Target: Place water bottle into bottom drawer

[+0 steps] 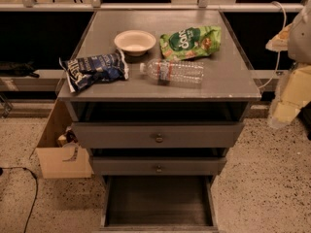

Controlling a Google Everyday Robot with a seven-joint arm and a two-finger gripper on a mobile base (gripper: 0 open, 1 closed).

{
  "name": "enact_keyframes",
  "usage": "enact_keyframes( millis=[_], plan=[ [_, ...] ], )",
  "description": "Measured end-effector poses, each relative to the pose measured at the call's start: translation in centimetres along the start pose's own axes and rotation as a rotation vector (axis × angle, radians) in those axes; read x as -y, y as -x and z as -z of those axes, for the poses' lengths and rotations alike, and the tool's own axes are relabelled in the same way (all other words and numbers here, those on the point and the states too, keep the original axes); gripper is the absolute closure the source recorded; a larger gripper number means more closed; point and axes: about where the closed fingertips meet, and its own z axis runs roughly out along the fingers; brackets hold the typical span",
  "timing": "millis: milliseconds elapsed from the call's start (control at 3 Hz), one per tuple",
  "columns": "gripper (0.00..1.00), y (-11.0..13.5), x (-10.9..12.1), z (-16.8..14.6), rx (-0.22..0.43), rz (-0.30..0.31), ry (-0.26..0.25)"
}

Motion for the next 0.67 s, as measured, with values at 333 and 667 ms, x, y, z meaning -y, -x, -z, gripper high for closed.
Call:
enact_keyframes(
  millis=[333, 667],
  plan=[
    [0.00, 0.0, 0.0, 0.0, 0.001, 0.000, 0.000],
    [0.00, 0.4, 1.1, 0.0, 0.093, -0.019, 0.017]
  ],
)
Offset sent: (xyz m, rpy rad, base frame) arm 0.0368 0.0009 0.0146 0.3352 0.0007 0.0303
